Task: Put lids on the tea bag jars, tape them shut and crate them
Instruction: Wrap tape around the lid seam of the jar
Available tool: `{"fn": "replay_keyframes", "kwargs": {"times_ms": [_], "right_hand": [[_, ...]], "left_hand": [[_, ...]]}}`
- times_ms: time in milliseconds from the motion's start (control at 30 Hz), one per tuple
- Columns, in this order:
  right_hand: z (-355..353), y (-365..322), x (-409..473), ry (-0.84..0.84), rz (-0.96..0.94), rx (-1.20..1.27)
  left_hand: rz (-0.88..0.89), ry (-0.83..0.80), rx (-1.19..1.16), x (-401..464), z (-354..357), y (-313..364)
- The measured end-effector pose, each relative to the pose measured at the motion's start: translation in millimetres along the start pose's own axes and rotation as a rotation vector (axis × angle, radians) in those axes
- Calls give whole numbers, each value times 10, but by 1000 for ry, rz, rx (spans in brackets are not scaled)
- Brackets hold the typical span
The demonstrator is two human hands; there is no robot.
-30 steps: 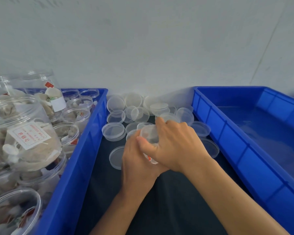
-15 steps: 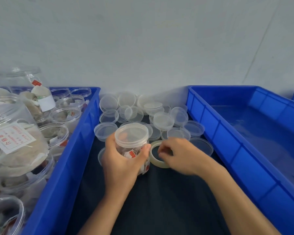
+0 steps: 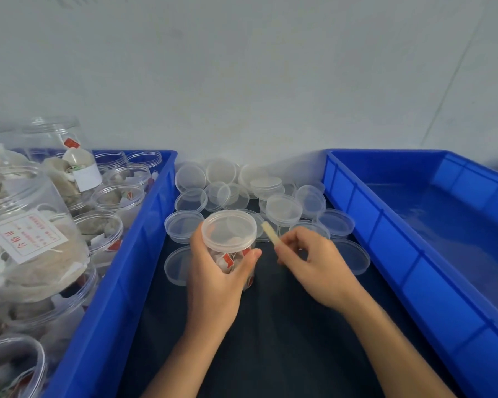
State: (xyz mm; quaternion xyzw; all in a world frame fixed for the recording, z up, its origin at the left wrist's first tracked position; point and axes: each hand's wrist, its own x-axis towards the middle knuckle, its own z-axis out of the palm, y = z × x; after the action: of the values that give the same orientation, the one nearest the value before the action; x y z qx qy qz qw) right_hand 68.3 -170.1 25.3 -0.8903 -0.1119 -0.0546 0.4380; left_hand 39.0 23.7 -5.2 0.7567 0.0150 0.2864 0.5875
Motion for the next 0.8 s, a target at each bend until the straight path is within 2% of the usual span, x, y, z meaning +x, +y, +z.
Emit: {"fn": "replay_keyframes", "kwargs": {"times_ms": [100,167,267,300,367,433,533,800], "right_hand": [[15,-71,-8,3,104,354],[34,-70,-21,7,165,511],[44,-51,-28,-15,243,786],[39,-53,-26,-24,256,855],[22,-65,-24,-56,251,936],[6,-79,-23,-97,235,966],[-24,-70,-43,-151,183,954],[-32,-145,-81,-199,45,613]], "left_hand": [[5,4,97,-47,-5,55],[76,79,200,-107,-24,143],[423,220,330,-213,-16,225],[546,211,332,-262,2,232],[679,60,306,-359,66,224],[605,-128,307,-439,139,193],[339,-273,294,-446,218,167],[95,-275,88,-390,276,118]]}}
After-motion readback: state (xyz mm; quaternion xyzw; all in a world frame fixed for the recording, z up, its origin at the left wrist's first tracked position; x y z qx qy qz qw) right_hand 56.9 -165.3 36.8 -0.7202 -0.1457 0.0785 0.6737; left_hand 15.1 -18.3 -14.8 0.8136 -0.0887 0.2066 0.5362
